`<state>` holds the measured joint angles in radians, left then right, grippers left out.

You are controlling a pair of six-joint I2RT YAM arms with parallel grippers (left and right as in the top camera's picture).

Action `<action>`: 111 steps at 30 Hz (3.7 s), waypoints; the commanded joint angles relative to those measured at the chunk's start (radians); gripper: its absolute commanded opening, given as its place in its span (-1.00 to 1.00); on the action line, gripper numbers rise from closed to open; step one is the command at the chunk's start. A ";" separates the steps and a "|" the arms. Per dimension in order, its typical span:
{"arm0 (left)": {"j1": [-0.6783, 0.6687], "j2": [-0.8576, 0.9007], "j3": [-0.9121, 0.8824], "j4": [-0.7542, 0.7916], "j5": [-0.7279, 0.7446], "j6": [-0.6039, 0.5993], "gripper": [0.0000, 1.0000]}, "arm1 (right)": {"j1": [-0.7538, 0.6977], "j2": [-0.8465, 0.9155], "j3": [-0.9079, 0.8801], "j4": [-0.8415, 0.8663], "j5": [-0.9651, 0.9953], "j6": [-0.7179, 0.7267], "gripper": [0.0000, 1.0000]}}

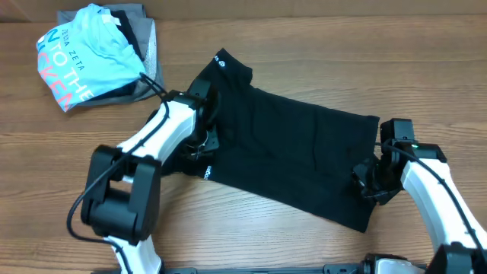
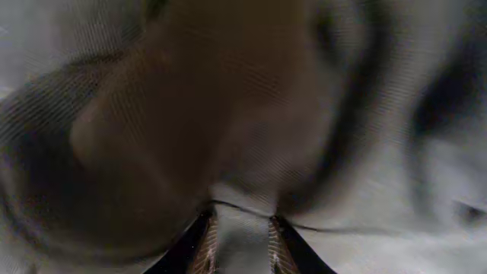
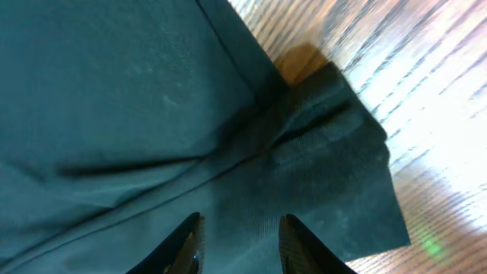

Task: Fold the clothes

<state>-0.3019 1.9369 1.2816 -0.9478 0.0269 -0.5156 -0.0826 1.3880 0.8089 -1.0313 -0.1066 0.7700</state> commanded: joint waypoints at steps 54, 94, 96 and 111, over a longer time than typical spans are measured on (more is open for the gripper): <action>0.257 -0.240 -0.009 -0.074 0.006 -0.081 0.70 | -0.175 0.180 0.473 -0.017 -0.122 -0.228 0.43; -0.042 0.269 0.319 0.663 -0.116 0.232 0.54 | -0.012 0.184 0.460 -0.048 -0.043 -0.229 0.72; -0.041 0.279 0.319 0.663 -0.116 0.232 0.59 | -0.012 0.185 0.460 -0.048 -0.043 -0.229 0.72; -0.039 0.330 0.320 0.716 -0.116 0.258 0.18 | -0.012 0.185 0.460 -0.047 -0.031 -0.228 0.61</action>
<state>-0.3408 2.2539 1.5784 -0.2504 -0.0731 -0.2699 -0.0971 1.5692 1.2602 -1.0843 -0.1635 0.5488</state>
